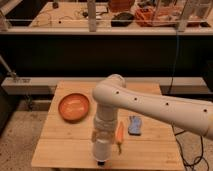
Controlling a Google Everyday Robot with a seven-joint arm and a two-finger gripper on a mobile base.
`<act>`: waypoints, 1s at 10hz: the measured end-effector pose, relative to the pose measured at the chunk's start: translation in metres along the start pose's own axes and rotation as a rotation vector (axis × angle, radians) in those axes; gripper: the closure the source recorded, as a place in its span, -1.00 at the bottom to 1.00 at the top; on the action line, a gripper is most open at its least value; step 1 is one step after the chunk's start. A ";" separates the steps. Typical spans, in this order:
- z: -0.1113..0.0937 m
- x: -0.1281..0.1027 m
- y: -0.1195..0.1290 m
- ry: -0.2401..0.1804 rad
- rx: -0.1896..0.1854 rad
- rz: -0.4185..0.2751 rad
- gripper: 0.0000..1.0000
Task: Place the ceramic cup over the eraser
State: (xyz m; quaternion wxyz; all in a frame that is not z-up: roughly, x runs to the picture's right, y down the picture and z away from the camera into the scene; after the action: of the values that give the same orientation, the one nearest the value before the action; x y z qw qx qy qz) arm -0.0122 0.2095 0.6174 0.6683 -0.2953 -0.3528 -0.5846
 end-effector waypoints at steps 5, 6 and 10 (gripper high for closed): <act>0.003 0.002 0.001 -0.005 -0.001 -0.004 0.06; 0.004 0.003 0.001 -0.006 -0.001 -0.004 0.02; 0.007 0.005 0.001 -0.010 0.001 -0.006 -0.19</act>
State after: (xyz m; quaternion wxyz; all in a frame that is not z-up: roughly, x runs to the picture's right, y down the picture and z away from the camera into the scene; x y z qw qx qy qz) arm -0.0115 0.2129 0.6254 0.6651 -0.2968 -0.3570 -0.5848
